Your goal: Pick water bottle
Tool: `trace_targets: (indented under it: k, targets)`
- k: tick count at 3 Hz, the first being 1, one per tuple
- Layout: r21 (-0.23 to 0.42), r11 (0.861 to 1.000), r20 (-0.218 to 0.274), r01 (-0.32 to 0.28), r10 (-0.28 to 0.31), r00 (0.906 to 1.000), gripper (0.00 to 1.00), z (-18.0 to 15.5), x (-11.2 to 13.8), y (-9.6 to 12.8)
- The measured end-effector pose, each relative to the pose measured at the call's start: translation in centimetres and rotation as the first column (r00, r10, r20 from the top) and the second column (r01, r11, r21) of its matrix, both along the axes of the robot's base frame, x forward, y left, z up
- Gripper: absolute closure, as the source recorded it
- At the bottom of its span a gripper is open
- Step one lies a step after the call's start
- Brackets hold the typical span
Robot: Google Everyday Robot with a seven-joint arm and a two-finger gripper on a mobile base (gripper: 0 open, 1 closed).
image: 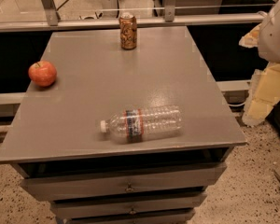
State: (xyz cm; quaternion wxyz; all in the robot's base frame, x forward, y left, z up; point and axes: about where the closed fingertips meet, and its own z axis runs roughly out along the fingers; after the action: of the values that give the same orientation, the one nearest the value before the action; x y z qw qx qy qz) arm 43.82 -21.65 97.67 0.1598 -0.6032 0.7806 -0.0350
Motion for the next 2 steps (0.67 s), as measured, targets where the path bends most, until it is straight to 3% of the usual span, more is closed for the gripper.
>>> trace_targets:
  k: [1,2]
  targets:
    - [0.000,1.000,0.000,0.000,0.000,1.0000,0.00,0.0,0.0,0.0]
    - [0.052,0.999,-0.002,-0.012,0.012,0.9999,0.00,-0.8,0.3,1.4]
